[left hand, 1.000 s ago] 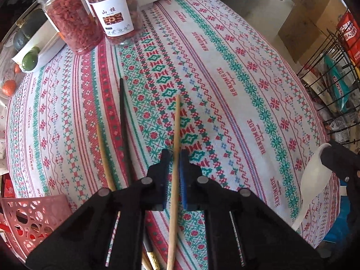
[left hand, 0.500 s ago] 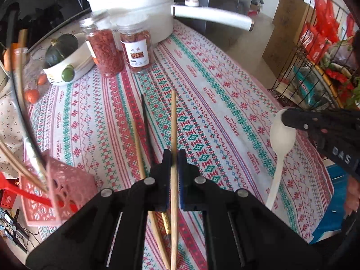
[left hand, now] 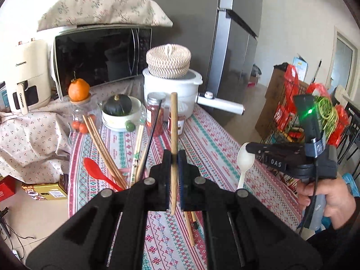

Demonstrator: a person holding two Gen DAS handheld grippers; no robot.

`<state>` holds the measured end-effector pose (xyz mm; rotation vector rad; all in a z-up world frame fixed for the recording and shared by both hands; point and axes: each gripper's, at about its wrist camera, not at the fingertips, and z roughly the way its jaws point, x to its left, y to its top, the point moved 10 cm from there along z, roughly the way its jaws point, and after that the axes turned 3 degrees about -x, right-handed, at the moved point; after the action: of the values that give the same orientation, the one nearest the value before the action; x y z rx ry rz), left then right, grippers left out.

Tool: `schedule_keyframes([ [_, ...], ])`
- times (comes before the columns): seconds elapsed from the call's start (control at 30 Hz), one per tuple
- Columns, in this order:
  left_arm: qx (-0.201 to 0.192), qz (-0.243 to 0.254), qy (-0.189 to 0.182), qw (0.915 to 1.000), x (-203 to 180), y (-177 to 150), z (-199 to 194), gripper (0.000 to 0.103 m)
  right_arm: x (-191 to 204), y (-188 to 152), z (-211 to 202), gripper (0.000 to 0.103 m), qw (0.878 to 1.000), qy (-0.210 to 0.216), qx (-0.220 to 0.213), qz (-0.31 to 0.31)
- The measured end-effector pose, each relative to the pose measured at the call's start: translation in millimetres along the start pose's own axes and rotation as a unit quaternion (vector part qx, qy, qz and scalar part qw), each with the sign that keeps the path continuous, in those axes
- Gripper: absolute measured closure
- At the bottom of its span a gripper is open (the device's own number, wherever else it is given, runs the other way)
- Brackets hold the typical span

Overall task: Organize utensils
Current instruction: 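Carry the chopstick with the left tool into the holder while the right tool carries the white spoon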

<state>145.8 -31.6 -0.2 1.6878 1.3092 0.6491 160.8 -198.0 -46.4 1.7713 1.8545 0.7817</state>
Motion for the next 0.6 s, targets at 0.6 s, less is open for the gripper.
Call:
schedule_keyframes([
  [0.6,-0.102,-0.033,0.042,0.9933,59,20,-6,0.096,72,19,1,0.101,0.999,0.000,-0.039,-0.034],
])
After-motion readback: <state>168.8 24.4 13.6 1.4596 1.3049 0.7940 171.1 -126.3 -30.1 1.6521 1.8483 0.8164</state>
